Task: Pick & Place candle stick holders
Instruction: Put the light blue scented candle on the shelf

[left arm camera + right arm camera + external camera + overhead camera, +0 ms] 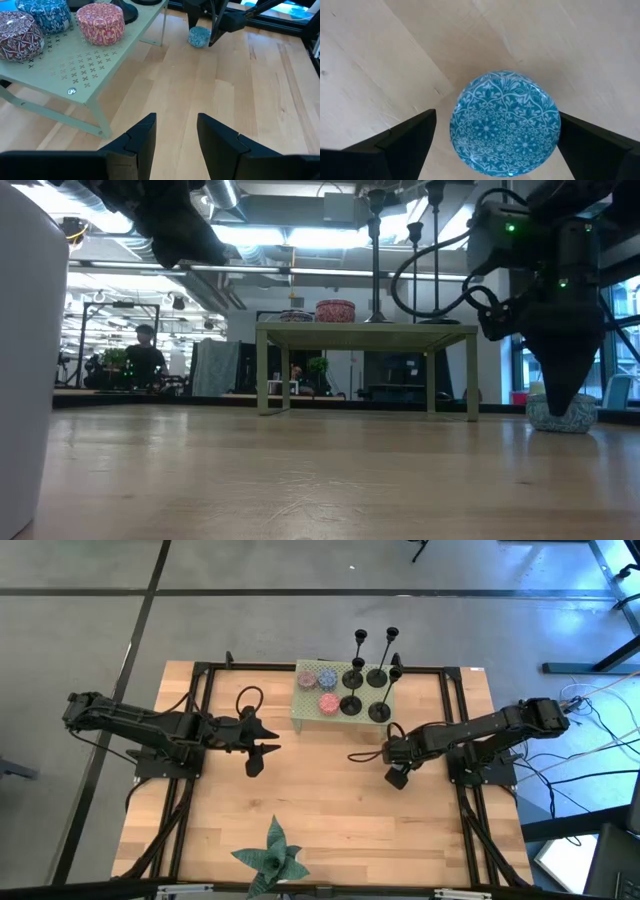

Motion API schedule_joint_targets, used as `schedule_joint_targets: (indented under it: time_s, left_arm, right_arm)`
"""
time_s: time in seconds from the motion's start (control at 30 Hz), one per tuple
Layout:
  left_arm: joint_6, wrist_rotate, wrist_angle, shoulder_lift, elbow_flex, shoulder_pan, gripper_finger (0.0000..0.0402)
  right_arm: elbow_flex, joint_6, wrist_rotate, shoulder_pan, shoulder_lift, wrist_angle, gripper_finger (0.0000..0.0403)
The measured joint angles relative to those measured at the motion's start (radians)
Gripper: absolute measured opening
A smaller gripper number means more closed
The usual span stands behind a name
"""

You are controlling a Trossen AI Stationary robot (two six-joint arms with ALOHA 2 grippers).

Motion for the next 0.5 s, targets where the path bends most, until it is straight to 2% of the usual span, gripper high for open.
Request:
schedule_joint_targets:
  time_s: [0.17,0.5]
  left_arm:
    - [0.0,0.0,0.0,0.0,0.0,0.0,0.0139]
    - [0.0,0.0,0.001,0.0,0.0,0.0,0.0139]
  right_arm:
    - [0.0,0.005,0.0,0.0,0.0,-0.012,0.0377]
    - [0.001,0.049,0.0,0.0,-0.002,-0.015,0.0289]
